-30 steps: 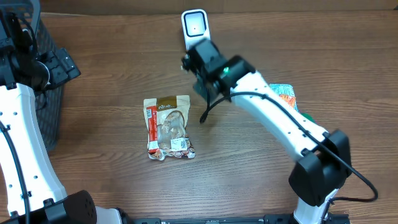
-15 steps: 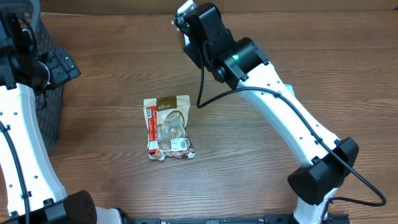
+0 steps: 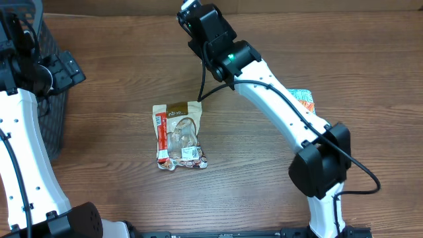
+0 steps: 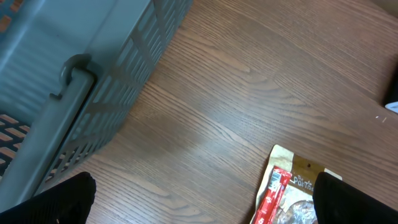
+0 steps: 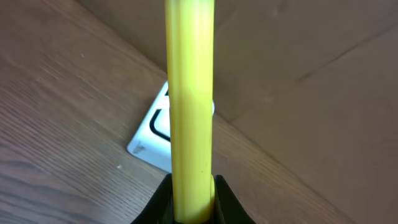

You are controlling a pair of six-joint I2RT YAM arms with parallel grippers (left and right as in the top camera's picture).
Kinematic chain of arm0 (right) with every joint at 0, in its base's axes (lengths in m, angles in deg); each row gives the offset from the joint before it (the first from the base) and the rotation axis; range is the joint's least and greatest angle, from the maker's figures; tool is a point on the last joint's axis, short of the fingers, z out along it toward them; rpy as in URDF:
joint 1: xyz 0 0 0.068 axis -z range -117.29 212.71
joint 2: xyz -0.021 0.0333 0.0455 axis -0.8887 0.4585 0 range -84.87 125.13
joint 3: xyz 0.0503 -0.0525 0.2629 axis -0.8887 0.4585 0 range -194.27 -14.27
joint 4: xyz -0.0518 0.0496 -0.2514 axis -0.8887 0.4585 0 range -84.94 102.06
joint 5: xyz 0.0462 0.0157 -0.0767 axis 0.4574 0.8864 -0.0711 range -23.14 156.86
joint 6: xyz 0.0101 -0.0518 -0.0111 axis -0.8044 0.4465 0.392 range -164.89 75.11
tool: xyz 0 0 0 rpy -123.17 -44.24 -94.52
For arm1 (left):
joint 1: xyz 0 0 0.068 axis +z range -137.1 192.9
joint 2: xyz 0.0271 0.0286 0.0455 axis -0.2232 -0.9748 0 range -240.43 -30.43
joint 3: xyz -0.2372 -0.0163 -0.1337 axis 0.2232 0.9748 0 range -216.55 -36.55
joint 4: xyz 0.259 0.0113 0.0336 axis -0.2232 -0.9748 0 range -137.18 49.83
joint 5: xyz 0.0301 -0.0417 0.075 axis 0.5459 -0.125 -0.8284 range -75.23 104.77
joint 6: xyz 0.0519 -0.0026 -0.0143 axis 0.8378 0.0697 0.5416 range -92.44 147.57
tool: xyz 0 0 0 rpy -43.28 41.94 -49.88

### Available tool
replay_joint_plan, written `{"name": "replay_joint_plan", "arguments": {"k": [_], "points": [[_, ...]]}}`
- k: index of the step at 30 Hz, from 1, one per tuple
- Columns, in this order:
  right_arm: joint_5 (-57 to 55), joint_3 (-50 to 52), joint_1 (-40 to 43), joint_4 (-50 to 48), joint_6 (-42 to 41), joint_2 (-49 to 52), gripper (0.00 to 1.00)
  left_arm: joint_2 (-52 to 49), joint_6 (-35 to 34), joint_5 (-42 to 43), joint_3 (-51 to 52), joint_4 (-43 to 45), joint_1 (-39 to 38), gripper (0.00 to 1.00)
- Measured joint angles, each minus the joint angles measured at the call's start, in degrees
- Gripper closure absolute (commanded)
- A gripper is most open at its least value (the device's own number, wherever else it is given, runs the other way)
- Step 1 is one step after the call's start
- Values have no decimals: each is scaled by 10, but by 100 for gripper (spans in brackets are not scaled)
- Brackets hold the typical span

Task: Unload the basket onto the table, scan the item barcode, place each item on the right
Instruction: 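Carry the yellow tube up to the scanner with the right gripper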

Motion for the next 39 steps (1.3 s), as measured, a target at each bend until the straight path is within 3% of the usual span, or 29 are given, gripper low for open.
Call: {"name": "replay_joint_plan", "arguments": {"k": [22, 39], "points": [[-6, 1, 37, -50, 0, 111, 96, 0, 0, 0, 0, 0, 0, 0], [-19, 1, 46, -157, 1, 132, 96, 0, 0, 0, 0, 0, 0, 0]]}}
